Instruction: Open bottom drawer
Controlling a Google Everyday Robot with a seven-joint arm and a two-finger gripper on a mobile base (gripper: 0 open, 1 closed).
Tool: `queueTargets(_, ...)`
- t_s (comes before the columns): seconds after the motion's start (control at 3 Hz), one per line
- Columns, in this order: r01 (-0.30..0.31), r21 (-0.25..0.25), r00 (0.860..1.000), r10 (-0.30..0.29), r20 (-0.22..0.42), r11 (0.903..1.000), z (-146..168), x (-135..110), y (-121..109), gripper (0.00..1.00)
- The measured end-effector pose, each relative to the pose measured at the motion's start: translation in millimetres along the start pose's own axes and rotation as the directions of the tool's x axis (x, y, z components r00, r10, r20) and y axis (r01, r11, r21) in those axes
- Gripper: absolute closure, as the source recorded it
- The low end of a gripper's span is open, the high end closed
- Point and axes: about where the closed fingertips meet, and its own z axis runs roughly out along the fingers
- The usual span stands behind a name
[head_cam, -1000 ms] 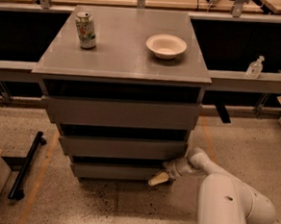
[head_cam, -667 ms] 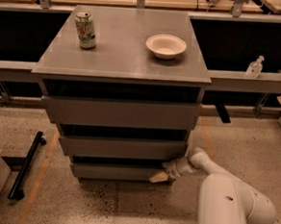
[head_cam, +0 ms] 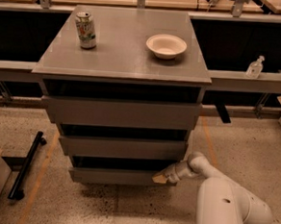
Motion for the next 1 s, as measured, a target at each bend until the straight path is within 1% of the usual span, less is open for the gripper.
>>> queueTargets(0.33,0.006,-0.006,0.999,-0.006,0.038,1.0000,2.3,1.5,3.0,0.85)
queueTargets(0.67,0.063,0.025,0.993,-0.065,0.098,0.9977,-17.8,-20.8,11.2,0.54)
queueTargets(1.0,0.097,0.051,0.987,-0.103,0.122,0.9939,-34.2,-35.7,16.6,0.31)
